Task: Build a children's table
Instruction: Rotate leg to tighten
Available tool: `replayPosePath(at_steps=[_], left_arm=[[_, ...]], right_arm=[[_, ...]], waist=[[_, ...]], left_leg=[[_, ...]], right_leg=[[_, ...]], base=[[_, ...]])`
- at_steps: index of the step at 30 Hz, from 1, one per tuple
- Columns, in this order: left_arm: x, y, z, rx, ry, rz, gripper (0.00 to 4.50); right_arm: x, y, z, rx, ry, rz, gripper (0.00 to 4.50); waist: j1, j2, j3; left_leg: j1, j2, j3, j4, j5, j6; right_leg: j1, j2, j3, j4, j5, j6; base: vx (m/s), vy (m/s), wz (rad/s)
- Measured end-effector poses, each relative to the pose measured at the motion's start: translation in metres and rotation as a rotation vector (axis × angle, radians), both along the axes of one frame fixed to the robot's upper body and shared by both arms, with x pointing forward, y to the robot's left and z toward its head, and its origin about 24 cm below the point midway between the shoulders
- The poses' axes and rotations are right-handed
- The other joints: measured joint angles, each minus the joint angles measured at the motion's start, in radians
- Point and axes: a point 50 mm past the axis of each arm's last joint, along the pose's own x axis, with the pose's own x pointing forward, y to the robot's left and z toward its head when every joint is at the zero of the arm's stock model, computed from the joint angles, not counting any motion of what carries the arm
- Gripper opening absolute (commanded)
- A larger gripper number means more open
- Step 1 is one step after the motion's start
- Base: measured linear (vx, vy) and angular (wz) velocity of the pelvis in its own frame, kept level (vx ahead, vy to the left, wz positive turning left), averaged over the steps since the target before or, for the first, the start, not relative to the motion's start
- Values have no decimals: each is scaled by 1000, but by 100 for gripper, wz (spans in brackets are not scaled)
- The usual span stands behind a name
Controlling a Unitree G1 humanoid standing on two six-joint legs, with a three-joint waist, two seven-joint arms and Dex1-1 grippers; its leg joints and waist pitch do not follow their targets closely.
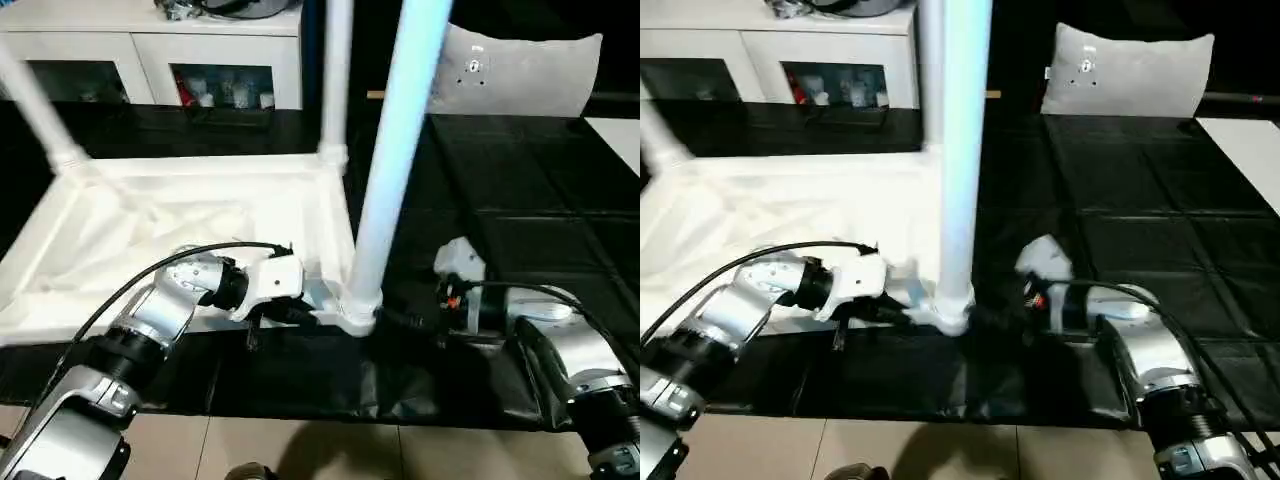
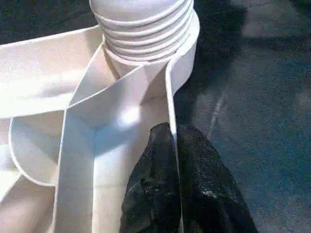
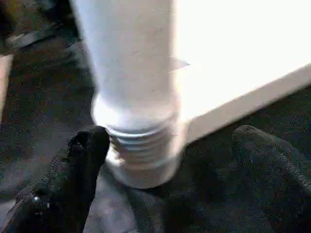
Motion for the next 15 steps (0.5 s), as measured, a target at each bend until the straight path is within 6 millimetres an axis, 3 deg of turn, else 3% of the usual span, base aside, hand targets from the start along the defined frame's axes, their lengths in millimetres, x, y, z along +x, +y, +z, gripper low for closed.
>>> replayPosePath(at_steps=[5, 15], left_arm=[[0, -3, -1, 8, 0, -42, 0], [0, -5, -1, 5, -4, -75, 0]], right_arm=[[-1, 11, -4, -3, 25, 69, 445], [7, 19, 0, 18, 21, 79, 364]], waist=[[3, 0, 0], [9, 0, 0]], left_leg=[[1, 0, 1, 1, 0, 0], [1, 1, 1, 2, 0, 0]], right_leg=[[1, 0, 0, 0, 1, -1], [2, 0, 0, 1, 2, -2]], base=[[0, 0, 0], [0, 0, 0]])
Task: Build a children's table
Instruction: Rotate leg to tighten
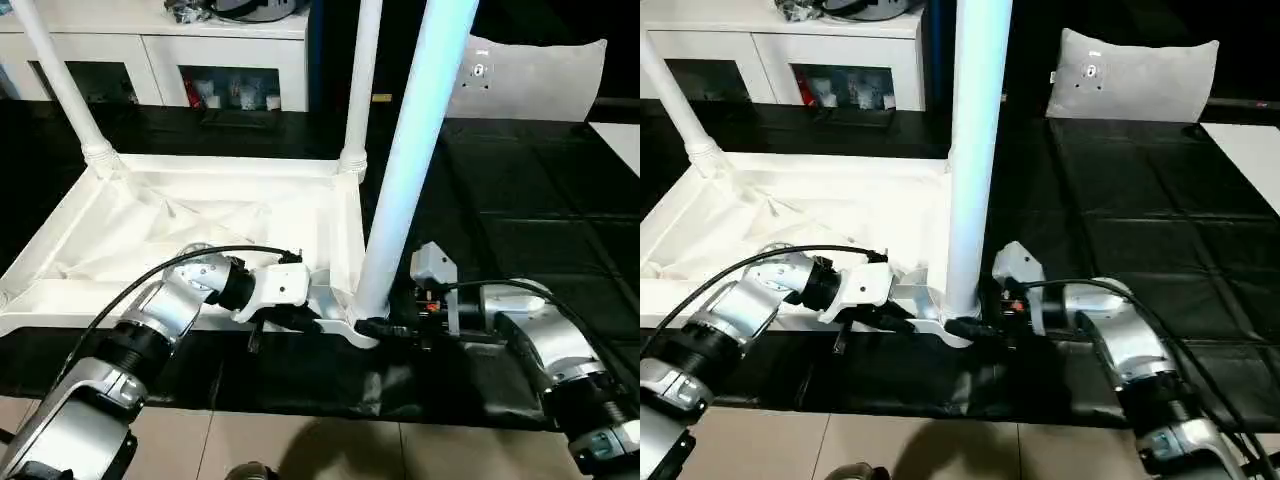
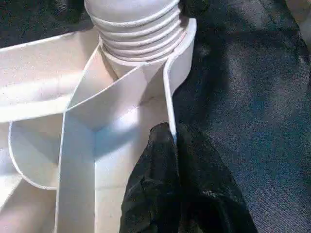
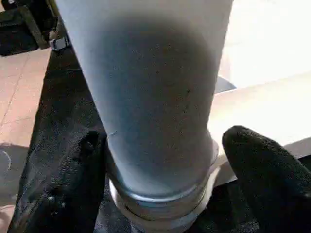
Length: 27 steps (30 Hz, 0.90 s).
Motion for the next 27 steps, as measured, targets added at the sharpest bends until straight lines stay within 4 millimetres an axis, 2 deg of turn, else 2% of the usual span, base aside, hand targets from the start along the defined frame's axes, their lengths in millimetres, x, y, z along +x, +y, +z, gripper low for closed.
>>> replayPosePath(at_steps=[8, 12, 17, 21, 24, 25, 27], left_arm=[[1, 1, 0, 0, 1, 3, 0], [1, 2, -1, -3, 7, 12, 0], [2, 1, -2, -42, 50, 130, 0], [5, 1, -5, -63, 54, 302, 0], [5, -12, -9, -94, 46, 445, 0], [6, -19, -11, -111, 48, 493, 0], [6, -31, -13, -138, 49, 574, 0]], right_arm=[[-1, 1, -3, 9, 21, 8, 291], [-1, 2, -5, 31, 44, -5, 278], [-4, 9, -10, 75, 58, -113, 275], [4, 22, -15, 91, 50, -284, 275], [14, 29, -18, 114, 48, -474, 274], [18, 31, -18, 117, 47, -543, 274], [25, 35, -19, 115, 40, -645, 274]], waist=[[-1, 0, 0], [-2, 0, 0], [-7, -1, -1], [-33, 0, -1], [-66, 0, -1], [-81, 0, -1], [-96, -1, 0]], left_leg=[[0, 0, 0, 1, 0, 0], [1, 1, 0, 1, 0, 0], [4, 1, 1, 1, 0, 0], [7, 0, 0, 1, 0, -1], [8, -1, 0, 1, 0, -1], [8, -2, -1, 2, 0, -1], [7, -3, -1, 3, 0, -1]], right_leg=[[0, 0, 0, 1, 0, 0], [0, 0, 0, 2, 0, 0], [0, 0, 0, 5, 0, 0], [0, 0, 1, 5, -3, 5], [0, -2, -1, -3, -3, 6], [-1, -5, -5, -5, -4, 6], [-2, -15, -19, -7, -4, 6]], base=[[0, 0, 0], [0, 0, 0], [0, 0, 0], [0, 0, 0], [0, 0, 0], [0, 0, 0], [0, 0, 0]])
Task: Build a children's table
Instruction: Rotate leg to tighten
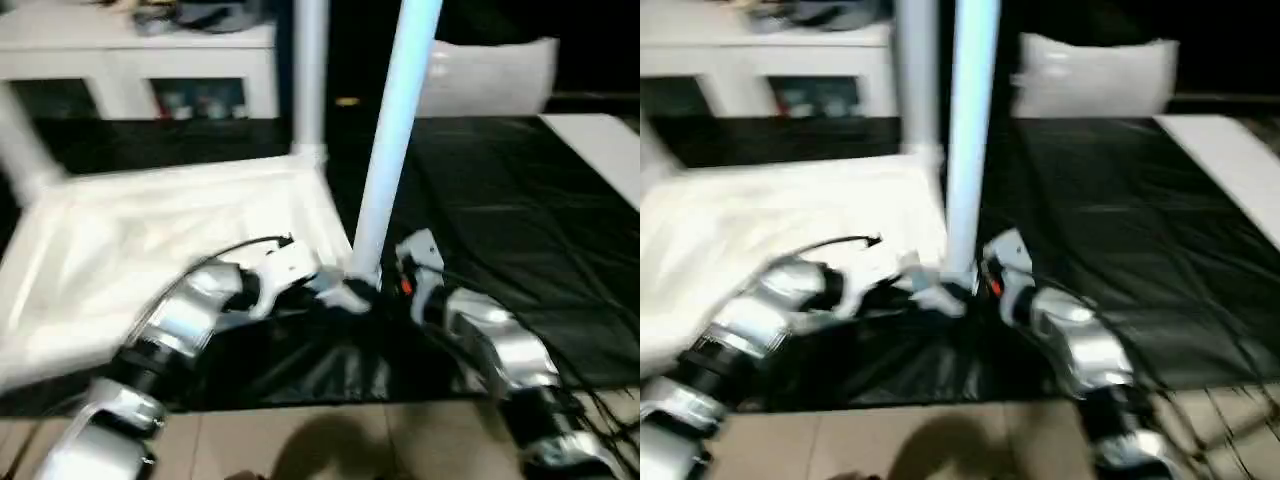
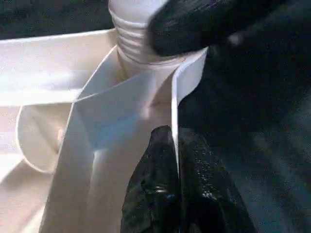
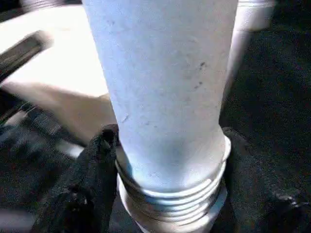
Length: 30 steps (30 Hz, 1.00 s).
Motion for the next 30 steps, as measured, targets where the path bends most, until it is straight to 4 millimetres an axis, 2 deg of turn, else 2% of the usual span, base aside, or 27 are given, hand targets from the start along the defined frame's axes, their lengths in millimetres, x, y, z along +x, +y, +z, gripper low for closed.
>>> replayPosePath(at_steps=[2, 5, 7, 10, 12, 20, 26, 30], left_arm=[[1, -14, -2, -30, -1, 83, 0], [2, -26, -1, -30, -20, 149, 0], [3, -26, -1, -25, -30, 160, 0], [4, -26, 1, -20, -46, 148, 0], [4, -23, 2, -15, -54, 131, 0], [6, -8, 5, 8, -91, 42, 0], [4, 9, 7, 10, -93, -72, 0], [0, 19, 8, 35, -77, -184, 0]], right_arm=[[8, 3, 1, -22, -4, -90, 274], [15, 8, 2, -59, -23, -170, 274], [16, 10, 2, -53, -27, -190, 330], [16, 11, 2, -47, -28, -193, 352], [15, 9, 2, -47, -35, -177, 383], [0, -14, -2, -49, -79, -54, 440], [-8, -47, 4, -96, -104, 78, 440], [-16, -58, 12, -97, -114, 209, 440]], waist=[[-15, 0, 0], [-19, 3, 0], [-17, 4, 1], [-14, 7, 2], [-13, 7, 2], [18, 7, 2], [35, 7, 2], [46, 8, 2]], left_leg=[[-3, 1, -3, 0, 0, 0], [-5, 1, -4, -2, 0, 0], [-6, 2, -4, -2, 0, 0], [-9, 2, -5, -2, 0, 0], [-9, 3, -5, -2, 0, 0], [-10, 6, -4, -3, 0, 0], [-10, 7, -4, -4, 0, 0], [-10, 9, -4, -6, 0, 0]], right_leg=[[0, 0, -7, -8, 0, 0], [0, -1, -11, -15, 0, 0], [-1, -1, -13, -15, 0, 0], [-1, -1, -14, -15, 0, 0], [-1, -1, -14, -14, 1, -2], [-2, 0, -16, -10, 17, -10], [-2, 0, -18, -8, 20, -13], [-2, 0, -21, -7, 18, -13]], base=[[0, 0, 0], [0, 0, 0], [0, 0, 0], [0, 0, 0], [0, 0, 0], [0, 0, 0], [0, 0, 0], [0, 0, 0]])
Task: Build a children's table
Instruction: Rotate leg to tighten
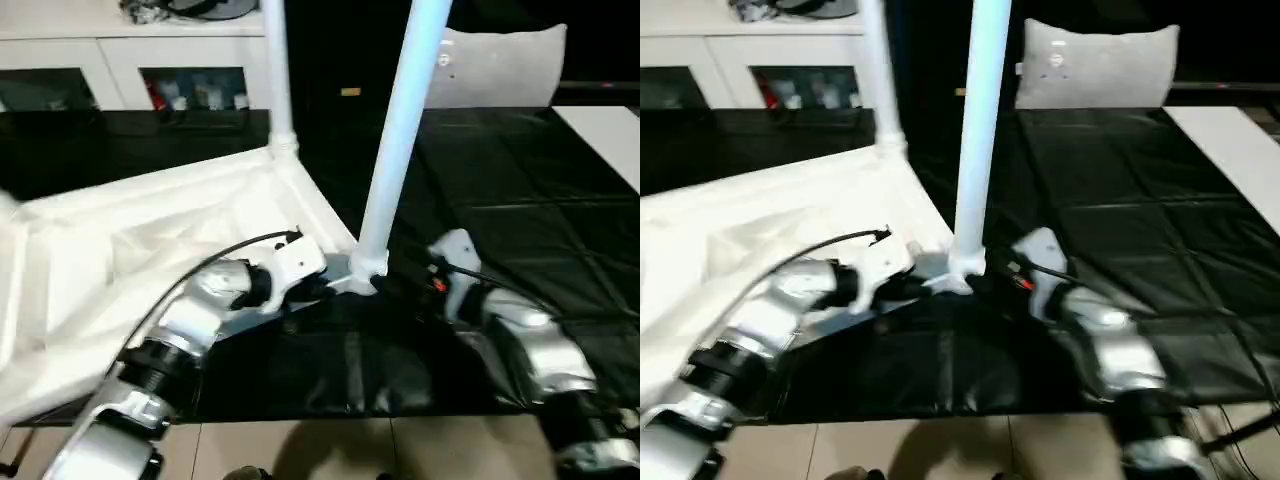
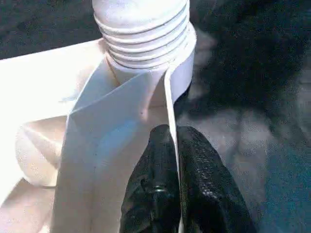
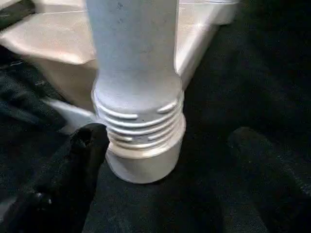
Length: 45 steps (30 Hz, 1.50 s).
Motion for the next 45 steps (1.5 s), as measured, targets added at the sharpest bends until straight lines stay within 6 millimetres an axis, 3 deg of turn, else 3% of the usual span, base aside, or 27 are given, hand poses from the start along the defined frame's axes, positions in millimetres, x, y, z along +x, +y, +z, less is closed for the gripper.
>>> replayPosePath(at_steps=[6, 9, 14, 27, 36, 41, 45], left_arm=[[-7, 10, 2, 70, 31, -206, 0], [-9, 15, 3, 109, 50, -302, 0], [-9, 11, 4, 137, 56, -387, 0], [-7, 9, 4, 144, 52, -432, 0], [-6, 8, 3, 98, 74, -352, 0], [-1, 7, -1, 55, 88, -106, 0], [6, -17, -4, 4, 76, 154, 0]], right_arm=[[-9, -2, 8, -47, 12, 221, 440], [-13, 4, 7, -66, 45, 347, 440], [-14, 13, 11, -73, 65, 464, 400], [-13, 22, 9, -63, 89, 522, 283], [-15, 26, 5, -12, 122, 445, 268], [-5, 39, -1, 36, 124, 192, 267], [15, 51, -7, 104, 125, -149, 267]], waist=[[25, 0, 0], [28, 0, 0], [30, 0, 0], [36, -1, 0], [36, -1, -1], [10, 0, -2], [-38, -3, -1]], left_leg=[[3, 1, 1, 5, 0, 0], [4, 1, 2, 6, 0, -1], [4, 2, 2, 7, 0, -1], [3, 3, 2, 7, 0, -1], [6, 4, 2, 7, 0, -1], [10, 3, 2, 8, 1, -2], [11, 2, 1, 13, 1, -2]], right_leg=[[2, -1, 0, 8, -1, 1], [2, -2, 1, 11, -4, 4], [3, -2, 1, 12, -5, 7], [4, -2, 0, 13, -5, 6], [5, -2, 0, 15, -5, 6], [5, -2, 1, 13, -5, 7], [4, -4, -2, 9, -6, 8]], base=[[0, 0, 0], [0, 0, 0], [0, 0, 0], [0, 0, 0], [0, 0, 0], [0, 0, 0], [0, 0, 0]])
